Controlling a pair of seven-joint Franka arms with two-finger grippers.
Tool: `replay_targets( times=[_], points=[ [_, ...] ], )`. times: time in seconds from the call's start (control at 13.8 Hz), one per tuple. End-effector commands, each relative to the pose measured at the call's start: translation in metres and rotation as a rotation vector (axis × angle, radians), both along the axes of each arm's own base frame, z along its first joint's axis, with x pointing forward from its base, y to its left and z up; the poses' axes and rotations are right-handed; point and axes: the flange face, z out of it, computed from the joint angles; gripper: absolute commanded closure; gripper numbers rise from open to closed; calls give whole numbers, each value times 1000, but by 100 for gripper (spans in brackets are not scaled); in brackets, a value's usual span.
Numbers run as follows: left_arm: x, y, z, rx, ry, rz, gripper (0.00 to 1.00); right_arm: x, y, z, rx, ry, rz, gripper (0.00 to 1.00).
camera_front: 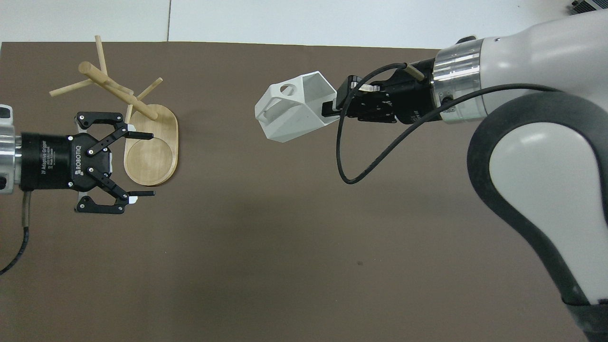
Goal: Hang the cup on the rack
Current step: 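Lift the cup with the right gripper while the left gripper reaches forward, then bring the cup to the left gripper and close the left gripper on it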
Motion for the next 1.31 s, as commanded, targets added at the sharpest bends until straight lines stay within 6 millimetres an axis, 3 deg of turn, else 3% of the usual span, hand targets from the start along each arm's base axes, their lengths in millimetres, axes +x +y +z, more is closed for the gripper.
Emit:
replay_targets(
  times=[0.0,0.22,0.36,0.58,1.23],
  points=[
    [0,-7,0,-92,33,85,0,-8,21,-4,40,12,-44,100],
    [2,-22,2,-144,48,134,0,-20,52,-4,63,46,-82,100],
    [7,-31,-10,-177,68,165,0,-28,70,-3,78,82,-109,100],
    [11,-40,-14,-179,93,194,0,-38,95,0,125,111,-190,100],
    [16,-35,-1,-197,104,170,0,-53,116,-5,120,124,-157,100]
  ],
)
